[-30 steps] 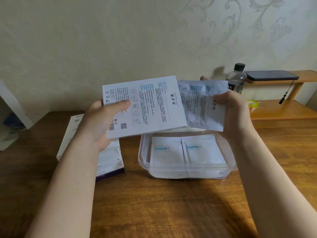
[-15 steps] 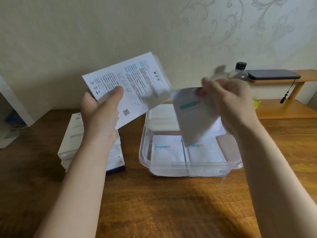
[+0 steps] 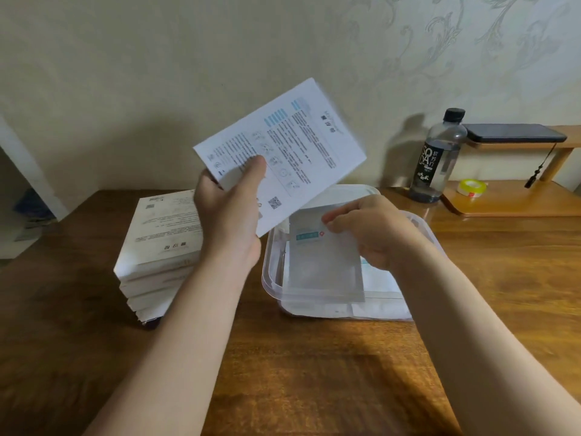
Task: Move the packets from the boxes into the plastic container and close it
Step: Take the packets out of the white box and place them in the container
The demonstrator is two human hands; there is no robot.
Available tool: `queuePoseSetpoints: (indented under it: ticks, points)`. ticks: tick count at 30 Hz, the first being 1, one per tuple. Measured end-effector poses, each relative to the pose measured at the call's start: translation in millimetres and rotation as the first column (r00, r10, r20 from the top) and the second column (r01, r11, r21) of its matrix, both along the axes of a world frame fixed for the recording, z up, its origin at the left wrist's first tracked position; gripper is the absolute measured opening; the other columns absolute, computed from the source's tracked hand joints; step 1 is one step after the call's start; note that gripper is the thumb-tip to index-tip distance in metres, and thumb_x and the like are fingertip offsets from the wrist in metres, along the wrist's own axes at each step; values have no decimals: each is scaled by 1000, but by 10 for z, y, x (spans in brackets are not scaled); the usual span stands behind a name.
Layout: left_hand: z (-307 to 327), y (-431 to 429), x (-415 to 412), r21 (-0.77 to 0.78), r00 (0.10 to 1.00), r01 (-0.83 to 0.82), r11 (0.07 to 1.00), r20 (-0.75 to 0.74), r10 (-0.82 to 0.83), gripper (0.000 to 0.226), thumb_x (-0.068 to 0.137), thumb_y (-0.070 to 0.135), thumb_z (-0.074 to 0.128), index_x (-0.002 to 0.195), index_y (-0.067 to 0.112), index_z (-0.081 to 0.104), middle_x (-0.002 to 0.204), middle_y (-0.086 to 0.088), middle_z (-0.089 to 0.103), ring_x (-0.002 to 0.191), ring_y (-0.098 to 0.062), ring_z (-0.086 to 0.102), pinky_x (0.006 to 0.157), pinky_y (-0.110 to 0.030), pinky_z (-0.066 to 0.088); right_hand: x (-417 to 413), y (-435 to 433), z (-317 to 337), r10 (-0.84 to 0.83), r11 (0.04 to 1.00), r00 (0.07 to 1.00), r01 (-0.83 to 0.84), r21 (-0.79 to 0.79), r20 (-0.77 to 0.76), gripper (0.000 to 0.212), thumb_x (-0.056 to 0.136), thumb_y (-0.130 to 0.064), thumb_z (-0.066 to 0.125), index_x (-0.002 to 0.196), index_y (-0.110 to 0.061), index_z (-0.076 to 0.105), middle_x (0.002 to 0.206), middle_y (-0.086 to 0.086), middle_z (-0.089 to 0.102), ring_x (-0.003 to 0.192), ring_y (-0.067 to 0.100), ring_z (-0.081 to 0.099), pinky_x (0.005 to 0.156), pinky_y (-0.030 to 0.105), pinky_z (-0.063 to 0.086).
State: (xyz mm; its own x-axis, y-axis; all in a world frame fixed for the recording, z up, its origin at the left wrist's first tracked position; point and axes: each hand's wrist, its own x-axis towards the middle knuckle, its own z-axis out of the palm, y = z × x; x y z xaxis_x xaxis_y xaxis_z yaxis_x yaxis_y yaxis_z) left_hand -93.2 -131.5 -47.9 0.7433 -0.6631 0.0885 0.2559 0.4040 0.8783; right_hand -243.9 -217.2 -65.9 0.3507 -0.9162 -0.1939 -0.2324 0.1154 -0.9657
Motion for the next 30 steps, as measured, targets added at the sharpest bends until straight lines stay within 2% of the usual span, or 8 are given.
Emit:
queuePoseSetpoints:
  ticks: [4,8,13,18,20,23,25,30]
  points:
    - [-126,-77,-126,23,995,91,996,-39,-91,30,91,8,74,120,7,65,108,-8,78,93,-24,77,78,-54,63,82,-1,-115,33,999,998,-31,37,-51,20,86,13,62,100,2,73,107,18,68,101,33,62,95,46,55]
    - [-249,-135,-161,41,990,134,990,-42,-132,16,91,7,74,104,16,70,103,-5,79,91,-22,77,75,-48,64,99,-29,-196,159,985,958,-170,-26,-239,33,78,8,64,106,-9,69,111,9,68,109,28,59,99,46,54]
    - [-324,-173,-155,58,990,140,988,-44,-137,15,91,8,75,98,20,69,101,-3,79,90,-22,78,72,-45,63,-29,-24,-163,202,901,750,-394,-181,-630,55,85,-7,71,135,-25,56,132,-2,55,113,21,55,84,27,47]
    - [-349,-180,-148,57,990,136,989,-32,-135,15,91,9,75,98,21,69,101,-2,79,90,-21,78,70,-43,63,-92,4,-122,171,787,546,-577,-219,-820,66,87,-20,73,146,-32,46,146,-1,43,128,22,48,102,33,41]
    - [-353,-182,-146,62,991,132,989,-30,-131,16,90,10,76,99,21,68,101,-2,79,89,-21,78,69,-42,63,-112,12,-124,124,775,480,-594,-217,-869,63,88,-17,70,145,-30,46,143,1,43,128,23,48,100,31,40]
    - [-360,-186,-147,71,992,124,990,-29,-122,16,89,11,77,99,20,68,99,-2,79,88,-20,78,69,-43,63,-122,-4,-142,22,758,431,-595,-266,-902,45,89,-11,64,132,-19,56,134,7,50,120,24,52,90,30,42]
    - [-367,-192,-145,77,993,118,990,-26,-116,16,89,11,77,97,21,68,98,-1,80,87,-20,78,69,-42,63,-113,9,-131,-1,723,407,-631,-282,-913,41,92,-16,63,131,-16,56,134,6,53,124,22,48,95,31,43]
    - [-375,-188,-145,82,992,128,988,-22,-127,16,89,12,78,97,22,68,99,-1,80,87,-20,78,72,-46,64,-1,104,-164,191,646,335,-750,-139,-922,64,95,-46,61,151,-24,40,151,1,46,137,21,42,110,37,36]
